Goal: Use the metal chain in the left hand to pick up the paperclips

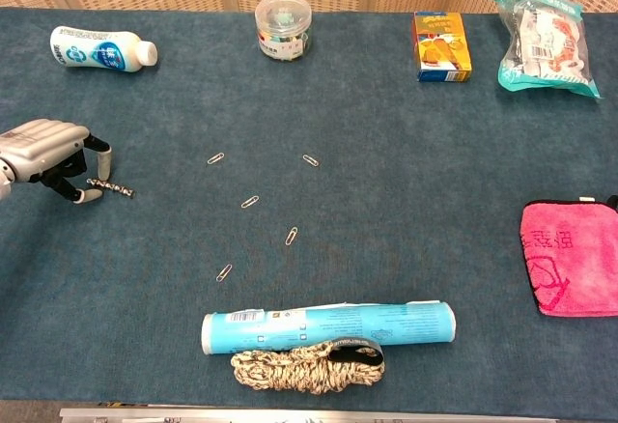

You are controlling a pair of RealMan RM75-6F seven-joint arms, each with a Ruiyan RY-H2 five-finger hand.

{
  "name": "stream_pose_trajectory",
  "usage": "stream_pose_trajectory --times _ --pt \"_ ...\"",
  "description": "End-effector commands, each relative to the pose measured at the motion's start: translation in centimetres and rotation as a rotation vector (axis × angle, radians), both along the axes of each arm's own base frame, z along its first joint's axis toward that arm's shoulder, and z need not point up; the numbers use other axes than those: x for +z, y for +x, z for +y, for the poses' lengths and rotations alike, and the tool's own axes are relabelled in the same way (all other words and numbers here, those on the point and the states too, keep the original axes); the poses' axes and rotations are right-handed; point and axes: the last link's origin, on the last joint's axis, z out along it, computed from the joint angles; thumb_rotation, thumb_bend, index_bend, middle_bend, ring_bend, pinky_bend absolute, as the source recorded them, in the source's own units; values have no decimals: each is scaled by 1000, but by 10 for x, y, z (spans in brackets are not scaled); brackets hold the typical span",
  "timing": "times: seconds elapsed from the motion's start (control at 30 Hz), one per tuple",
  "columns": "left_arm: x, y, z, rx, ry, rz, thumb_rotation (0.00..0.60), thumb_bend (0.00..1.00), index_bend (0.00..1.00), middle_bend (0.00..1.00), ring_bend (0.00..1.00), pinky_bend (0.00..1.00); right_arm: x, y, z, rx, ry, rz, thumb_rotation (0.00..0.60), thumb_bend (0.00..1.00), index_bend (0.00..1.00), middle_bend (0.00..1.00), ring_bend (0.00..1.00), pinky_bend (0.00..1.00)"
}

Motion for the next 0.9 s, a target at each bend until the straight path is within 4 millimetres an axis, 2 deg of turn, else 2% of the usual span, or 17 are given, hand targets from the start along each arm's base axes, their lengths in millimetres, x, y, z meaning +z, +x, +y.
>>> stream_pose_trajectory --times 0.03,0.9 --pt "0 0 1 -3 0 1 600 270 512 1000 1000 1000 0 0 0 0 0 0 600 0 266 264 140 481" --pt "-2 3 3 -44 -17 47 600 280 522 1000 1000 1000 0 -1 0 2 -3 -5 600 0 266 264 140 481"
